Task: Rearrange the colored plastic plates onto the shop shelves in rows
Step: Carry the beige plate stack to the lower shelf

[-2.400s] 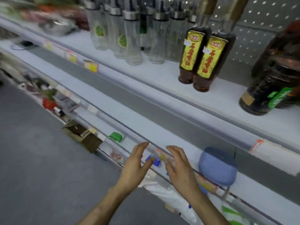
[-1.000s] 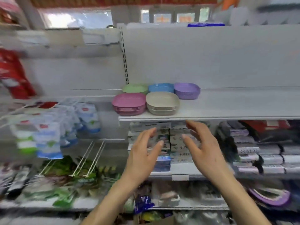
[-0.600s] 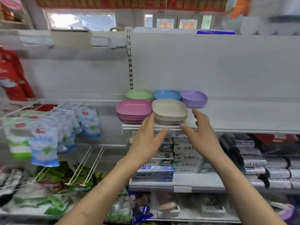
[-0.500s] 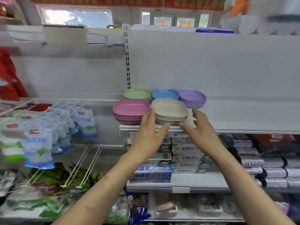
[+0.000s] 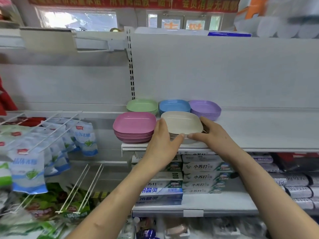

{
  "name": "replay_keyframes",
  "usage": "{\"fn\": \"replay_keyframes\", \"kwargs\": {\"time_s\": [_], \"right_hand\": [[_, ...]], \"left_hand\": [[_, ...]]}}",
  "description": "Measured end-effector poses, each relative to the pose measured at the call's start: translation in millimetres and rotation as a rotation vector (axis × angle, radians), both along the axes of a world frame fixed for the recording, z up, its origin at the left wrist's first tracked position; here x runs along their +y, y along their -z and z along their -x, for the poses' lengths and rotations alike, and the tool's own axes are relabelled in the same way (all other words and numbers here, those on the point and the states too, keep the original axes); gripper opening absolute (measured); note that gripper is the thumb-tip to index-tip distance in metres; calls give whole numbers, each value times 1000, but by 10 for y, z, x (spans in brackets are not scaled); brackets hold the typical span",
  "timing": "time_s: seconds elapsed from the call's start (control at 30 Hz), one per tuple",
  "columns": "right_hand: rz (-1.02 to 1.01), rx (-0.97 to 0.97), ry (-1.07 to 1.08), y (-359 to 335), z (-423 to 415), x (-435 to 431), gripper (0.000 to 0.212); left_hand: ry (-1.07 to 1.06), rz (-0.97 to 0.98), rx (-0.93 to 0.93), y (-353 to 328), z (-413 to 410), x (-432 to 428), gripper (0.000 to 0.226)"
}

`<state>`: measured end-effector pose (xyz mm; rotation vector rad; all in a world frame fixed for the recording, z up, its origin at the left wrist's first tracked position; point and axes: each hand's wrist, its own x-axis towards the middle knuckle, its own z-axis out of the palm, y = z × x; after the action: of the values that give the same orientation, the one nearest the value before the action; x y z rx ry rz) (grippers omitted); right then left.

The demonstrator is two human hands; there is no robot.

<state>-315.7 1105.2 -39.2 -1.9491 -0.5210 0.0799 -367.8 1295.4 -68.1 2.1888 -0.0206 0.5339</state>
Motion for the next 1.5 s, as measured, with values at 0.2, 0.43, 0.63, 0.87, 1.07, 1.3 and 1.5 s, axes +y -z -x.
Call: {"fn": "replay_keyframes", "kwargs": {"time_s": [0.2, 0.43, 0.63, 0.87, 1.07, 1.3, 1.5], "right_hand": [[-54, 54, -44, 5, -50, -48, 48], [-117, 26, 40, 49, 77, -222, 61], [-167, -42, 201, -26, 296, -460, 65], [-146, -139, 478, 69, 830, -734, 67], [-171, -159, 776, 300, 1716, -1085, 78], [-76, -146, 1109, 548, 3018, -1467, 88], [-65, -130, 1269, 758, 4168, -1526, 91]], "left_hand": [[8, -2, -1, 24, -116, -40, 76], [58, 26, -94, 20, -120, -94, 70], [214, 132, -102, -112, -176, -291, 74], [486, 190, -67, 32, -198, -634, 81], [811, 208, 7, 298, 23, -1276, 87], [1190, 277, 105, 626, 776, -2107, 86], [1438, 270, 203, 802, 1653, -2470, 84]]}}
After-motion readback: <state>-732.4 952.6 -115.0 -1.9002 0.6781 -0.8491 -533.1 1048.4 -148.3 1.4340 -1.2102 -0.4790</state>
